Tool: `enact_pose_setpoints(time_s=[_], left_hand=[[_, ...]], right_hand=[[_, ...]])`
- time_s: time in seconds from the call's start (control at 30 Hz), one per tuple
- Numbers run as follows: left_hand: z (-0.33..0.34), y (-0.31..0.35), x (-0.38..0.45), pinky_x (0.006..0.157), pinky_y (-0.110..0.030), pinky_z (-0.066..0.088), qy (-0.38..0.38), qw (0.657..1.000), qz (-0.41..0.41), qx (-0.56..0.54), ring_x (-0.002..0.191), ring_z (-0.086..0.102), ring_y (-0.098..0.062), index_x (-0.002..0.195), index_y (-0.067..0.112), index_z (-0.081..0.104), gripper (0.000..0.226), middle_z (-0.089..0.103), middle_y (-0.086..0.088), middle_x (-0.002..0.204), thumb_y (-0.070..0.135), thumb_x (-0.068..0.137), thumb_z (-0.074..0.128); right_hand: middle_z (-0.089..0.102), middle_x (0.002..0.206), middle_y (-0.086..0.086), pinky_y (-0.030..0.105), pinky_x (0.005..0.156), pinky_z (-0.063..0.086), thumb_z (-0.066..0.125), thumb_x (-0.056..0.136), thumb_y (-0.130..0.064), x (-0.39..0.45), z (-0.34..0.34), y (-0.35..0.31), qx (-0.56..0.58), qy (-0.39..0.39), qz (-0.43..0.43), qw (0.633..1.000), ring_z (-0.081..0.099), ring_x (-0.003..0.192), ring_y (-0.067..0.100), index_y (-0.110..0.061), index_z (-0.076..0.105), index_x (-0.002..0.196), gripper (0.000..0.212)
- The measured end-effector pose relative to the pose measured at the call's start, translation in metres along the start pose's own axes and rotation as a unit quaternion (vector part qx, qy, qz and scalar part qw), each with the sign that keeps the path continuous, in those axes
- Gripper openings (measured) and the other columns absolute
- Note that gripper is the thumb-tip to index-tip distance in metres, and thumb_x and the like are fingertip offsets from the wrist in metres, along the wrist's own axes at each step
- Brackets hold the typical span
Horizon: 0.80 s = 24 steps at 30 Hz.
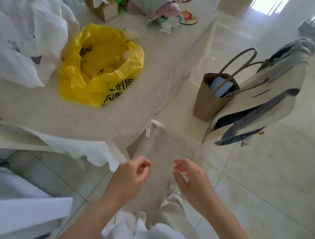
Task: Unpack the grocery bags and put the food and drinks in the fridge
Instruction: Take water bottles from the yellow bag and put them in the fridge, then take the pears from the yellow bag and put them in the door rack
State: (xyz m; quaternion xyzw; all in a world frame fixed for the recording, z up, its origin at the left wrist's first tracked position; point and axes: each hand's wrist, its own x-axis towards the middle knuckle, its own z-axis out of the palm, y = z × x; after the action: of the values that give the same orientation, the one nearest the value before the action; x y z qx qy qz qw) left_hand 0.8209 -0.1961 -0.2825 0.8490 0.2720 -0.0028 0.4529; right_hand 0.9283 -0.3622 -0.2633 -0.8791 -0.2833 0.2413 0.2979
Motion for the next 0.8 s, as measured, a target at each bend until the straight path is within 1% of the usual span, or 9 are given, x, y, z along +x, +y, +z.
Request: enact_pose_setpoints(time_s=[0.1, 0.2, 0.27, 0.4, 0.5, 0.6, 0.67, 0.73, 0.8], left_hand=[[0.005, 0.007, 0.031, 0.077, -0.031, 0.054, 0.019, 0.999, -0.046, -0.014, 0.075, 0.067, -0.004, 0.093, 0.023, 0.069, 0.014, 0.072, 0.008, 0.077, 0.013, 0.091, 0.059], [0.009, 0.018, 0.063, 0.079, -0.031, 0.054, 0.048, 0.995, -0.09, -0.02, 0.079, 0.067, -0.003, 0.096, 0.024, 0.069, 0.015, 0.072, 0.009, 0.081, 0.015, 0.092, 0.058], [0.012, 0.03, 0.082, 0.08, -0.028, 0.054, 0.071, 0.99, -0.119, -0.033, 0.08, 0.067, -0.003, 0.096, 0.025, 0.067, 0.014, 0.072, 0.009, 0.082, 0.015, 0.092, 0.058], [0.019, 0.05, 0.108, 0.078, -0.016, 0.052, 0.102, 0.983, -0.148, -0.046, 0.083, 0.065, 0.0, 0.102, 0.025, 0.066, 0.013, 0.071, 0.011, 0.087, 0.02, 0.094, 0.057], [0.02, 0.054, 0.122, 0.08, -0.018, 0.052, 0.125, 0.975, -0.173, -0.059, 0.086, 0.064, 0.0, 0.105, 0.024, 0.066, 0.014, 0.07, 0.012, 0.09, 0.022, 0.094, 0.057], [0.016, 0.053, 0.131, 0.082, -0.023, 0.053, 0.153, 0.963, -0.208, -0.079, 0.086, 0.064, -0.002, 0.101, 0.027, 0.066, 0.013, 0.07, 0.012, 0.091, 0.021, 0.094, 0.057], [0.011, 0.05, 0.139, 0.08, -0.022, 0.053, 0.174, 0.955, -0.224, -0.09, 0.084, 0.065, -0.002, 0.095, 0.031, 0.064, 0.015, 0.07, 0.012, 0.088, 0.018, 0.093, 0.057], [0.004, 0.046, 0.147, 0.078, -0.019, 0.052, 0.181, 0.949, -0.238, -0.099, 0.083, 0.065, -0.001, 0.093, 0.032, 0.063, 0.016, 0.07, 0.011, 0.087, 0.017, 0.093, 0.058], [-0.004, 0.04, 0.157, 0.078, -0.019, 0.052, 0.183, 0.947, -0.244, -0.097, 0.083, 0.065, -0.001, 0.092, 0.032, 0.063, 0.015, 0.071, 0.011, 0.086, 0.018, 0.093, 0.058]], right_hand=[[0.059, 0.104, -0.014, 0.022, 0.092, 0.048, 0.053, 0.096, -0.024, 0.046, -0.017, 0.01, -0.016, -0.033, -0.019, 0.999, 0.058, 0.1, 0.003, -0.022, 0.058, 0.121, 0.025], [0.059, 0.103, -0.015, 0.021, 0.091, 0.048, 0.054, 0.095, -0.026, 0.093, -0.037, 0.017, -0.037, -0.074, -0.064, 0.994, 0.058, 0.099, 0.002, -0.022, 0.058, 0.12, 0.026], [0.062, 0.106, -0.013, 0.02, 0.091, 0.046, 0.053, 0.096, -0.028, 0.124, -0.052, 0.021, -0.059, -0.1, -0.095, 0.989, 0.058, 0.1, 0.003, -0.024, 0.057, 0.122, 0.027], [0.065, 0.109, -0.009, 0.017, 0.087, 0.042, 0.053, 0.095, -0.028, 0.182, -0.081, 0.016, -0.079, -0.146, -0.15, 0.975, 0.06, 0.103, 0.008, -0.023, 0.057, 0.124, 0.029], [0.067, 0.108, -0.005, 0.022, 0.086, 0.045, 0.055, 0.094, -0.025, 0.227, -0.094, 0.006, -0.083, -0.166, -0.189, 0.964, 0.062, 0.102, 0.012, -0.018, 0.059, 0.121, 0.028], [0.067, 0.101, -0.005, 0.017, 0.081, 0.041, 0.057, 0.092, -0.021, 0.258, -0.093, -0.004, -0.071, -0.177, -0.217, 0.957, 0.063, 0.097, 0.012, -0.016, 0.061, 0.117, 0.025], [0.067, 0.099, -0.005, 0.012, 0.078, 0.038, 0.058, 0.092, -0.02, 0.276, -0.087, -0.01, -0.071, -0.189, -0.233, 0.951, 0.064, 0.095, 0.012, -0.015, 0.062, 0.116, 0.025], [0.068, 0.098, -0.003, 0.012, 0.078, 0.038, 0.059, 0.092, -0.019, 0.291, -0.08, -0.017, -0.076, -0.202, -0.247, 0.945, 0.064, 0.093, 0.013, -0.014, 0.062, 0.116, 0.025], [0.068, 0.096, -0.003, 0.013, 0.078, 0.039, 0.059, 0.091, -0.018, 0.304, -0.071, -0.027, -0.08, -0.212, -0.262, 0.938, 0.065, 0.091, 0.014, -0.013, 0.063, 0.115, 0.024]])
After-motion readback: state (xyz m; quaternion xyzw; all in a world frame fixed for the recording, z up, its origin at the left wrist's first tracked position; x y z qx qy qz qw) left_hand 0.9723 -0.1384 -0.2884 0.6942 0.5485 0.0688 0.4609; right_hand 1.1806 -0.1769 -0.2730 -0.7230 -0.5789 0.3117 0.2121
